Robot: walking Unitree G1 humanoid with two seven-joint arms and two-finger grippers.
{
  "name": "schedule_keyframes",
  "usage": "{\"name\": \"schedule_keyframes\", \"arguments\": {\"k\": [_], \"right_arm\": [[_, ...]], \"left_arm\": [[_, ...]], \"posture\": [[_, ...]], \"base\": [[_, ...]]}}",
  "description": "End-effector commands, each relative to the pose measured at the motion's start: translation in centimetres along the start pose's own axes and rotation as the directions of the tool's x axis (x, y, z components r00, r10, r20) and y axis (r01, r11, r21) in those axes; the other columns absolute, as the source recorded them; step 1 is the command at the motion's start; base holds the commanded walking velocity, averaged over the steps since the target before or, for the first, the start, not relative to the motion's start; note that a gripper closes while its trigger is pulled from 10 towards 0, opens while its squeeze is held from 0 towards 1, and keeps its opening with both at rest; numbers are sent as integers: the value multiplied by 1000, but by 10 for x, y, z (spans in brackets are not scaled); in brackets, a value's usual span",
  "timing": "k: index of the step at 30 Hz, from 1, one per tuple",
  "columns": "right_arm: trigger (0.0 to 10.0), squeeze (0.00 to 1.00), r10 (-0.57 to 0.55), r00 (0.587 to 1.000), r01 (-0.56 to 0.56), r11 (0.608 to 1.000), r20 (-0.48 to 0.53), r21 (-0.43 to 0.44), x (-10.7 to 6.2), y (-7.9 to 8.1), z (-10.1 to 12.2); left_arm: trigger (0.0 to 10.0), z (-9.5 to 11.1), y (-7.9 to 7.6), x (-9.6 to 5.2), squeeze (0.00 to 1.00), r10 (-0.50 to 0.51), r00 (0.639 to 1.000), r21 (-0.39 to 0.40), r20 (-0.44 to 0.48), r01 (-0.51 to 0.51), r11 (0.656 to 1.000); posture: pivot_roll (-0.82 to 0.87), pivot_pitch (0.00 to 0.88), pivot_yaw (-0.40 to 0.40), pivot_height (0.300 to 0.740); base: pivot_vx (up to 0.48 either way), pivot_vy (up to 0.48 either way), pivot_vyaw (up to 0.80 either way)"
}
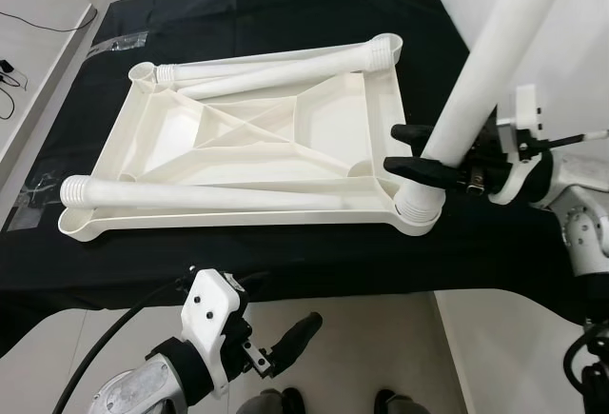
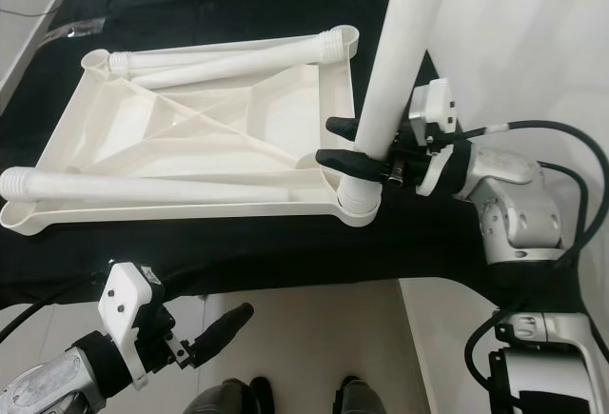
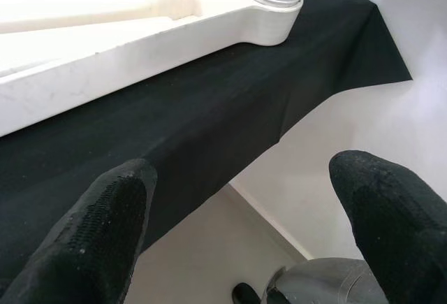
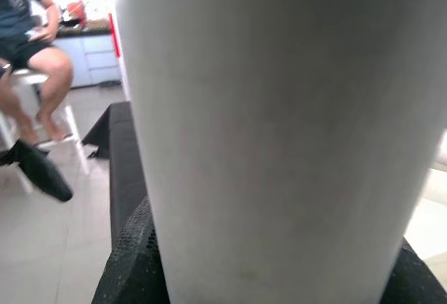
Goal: Building children table
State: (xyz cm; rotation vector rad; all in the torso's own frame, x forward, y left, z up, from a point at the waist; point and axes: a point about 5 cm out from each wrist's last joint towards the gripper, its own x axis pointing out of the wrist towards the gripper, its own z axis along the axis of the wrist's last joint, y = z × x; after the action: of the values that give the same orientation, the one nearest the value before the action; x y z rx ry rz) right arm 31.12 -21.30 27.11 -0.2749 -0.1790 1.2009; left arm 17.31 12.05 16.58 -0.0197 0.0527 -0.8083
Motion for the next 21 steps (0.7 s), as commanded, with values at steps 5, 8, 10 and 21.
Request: {"name": "schedule_keyframes", "arguments": {"k": [5,8,10,21], "right_arm": [[10000,0,152,978,-141,986,-141,86,3,13,-25],[10000,0,226,961,-214,973,-159,91,6,14,-24],[10000,0,302,936,-289,953,-180,95,12,15,-23],[10000,0,437,864,-441,897,-249,45,34,7,-9]], "left_arm": [[10000,-1,-2,-2,0,0,1000,7,-15,0,1000],[10000,-1,-2,-2,0,1,1000,8,-12,-1,1000],[10000,-1,-2,-2,0,2,1000,9,-10,-2,1000],[10000,0,-3,-2,0,7,1000,8,-2,-7,1000]], "posture": [[47,332,121,740],[46,333,118,740],[46,336,116,740],[46,345,101,740]], "base": [[0,0,0],[0,0,0],[0,0,0],[0,0,0]]}}
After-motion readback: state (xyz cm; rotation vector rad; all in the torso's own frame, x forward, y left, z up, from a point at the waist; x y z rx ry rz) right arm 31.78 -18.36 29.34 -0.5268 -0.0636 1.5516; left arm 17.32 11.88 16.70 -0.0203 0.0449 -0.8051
